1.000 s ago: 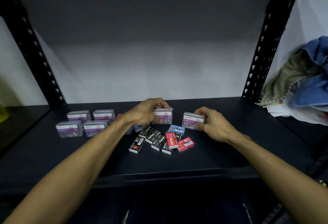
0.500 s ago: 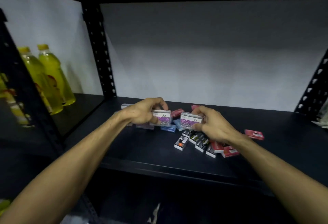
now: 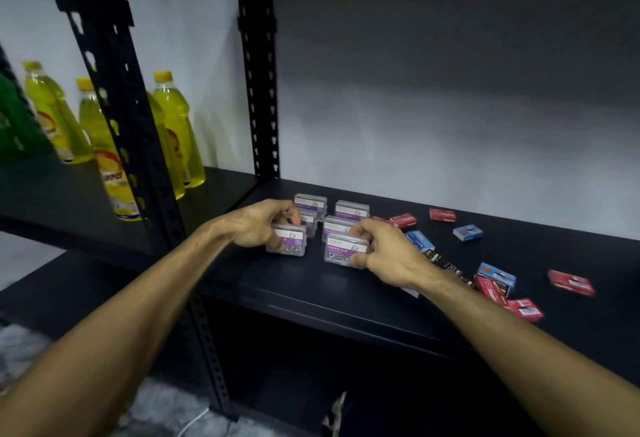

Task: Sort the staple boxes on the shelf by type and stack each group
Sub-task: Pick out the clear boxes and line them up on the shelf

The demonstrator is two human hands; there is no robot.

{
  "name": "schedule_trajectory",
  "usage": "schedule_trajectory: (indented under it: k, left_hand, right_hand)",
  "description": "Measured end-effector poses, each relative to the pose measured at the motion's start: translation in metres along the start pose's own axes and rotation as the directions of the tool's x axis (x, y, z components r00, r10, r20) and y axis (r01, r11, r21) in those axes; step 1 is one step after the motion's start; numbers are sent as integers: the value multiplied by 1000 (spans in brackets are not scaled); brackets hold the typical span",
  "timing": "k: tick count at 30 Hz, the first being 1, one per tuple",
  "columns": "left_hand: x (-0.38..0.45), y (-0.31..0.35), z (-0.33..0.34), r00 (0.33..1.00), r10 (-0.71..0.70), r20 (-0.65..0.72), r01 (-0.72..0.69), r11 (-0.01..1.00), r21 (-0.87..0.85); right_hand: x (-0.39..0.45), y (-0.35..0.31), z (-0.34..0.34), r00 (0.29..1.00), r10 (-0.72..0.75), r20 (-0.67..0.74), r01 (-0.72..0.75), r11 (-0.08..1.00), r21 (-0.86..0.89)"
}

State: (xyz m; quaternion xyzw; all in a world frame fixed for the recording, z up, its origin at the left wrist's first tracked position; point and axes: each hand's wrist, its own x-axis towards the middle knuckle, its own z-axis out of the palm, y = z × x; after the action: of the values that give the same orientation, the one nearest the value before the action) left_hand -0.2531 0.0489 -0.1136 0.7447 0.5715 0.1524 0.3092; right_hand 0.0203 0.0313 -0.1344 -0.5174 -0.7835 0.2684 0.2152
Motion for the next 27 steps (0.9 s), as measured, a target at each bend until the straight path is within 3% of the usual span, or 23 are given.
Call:
schedule_trajectory:
  k: [27]
  left_hand:
    - [2,-19,7,997,44,-71,-53,991,-122]
  right_hand:
    - [4,-13,22,1000,-20,-20,18,997,-77]
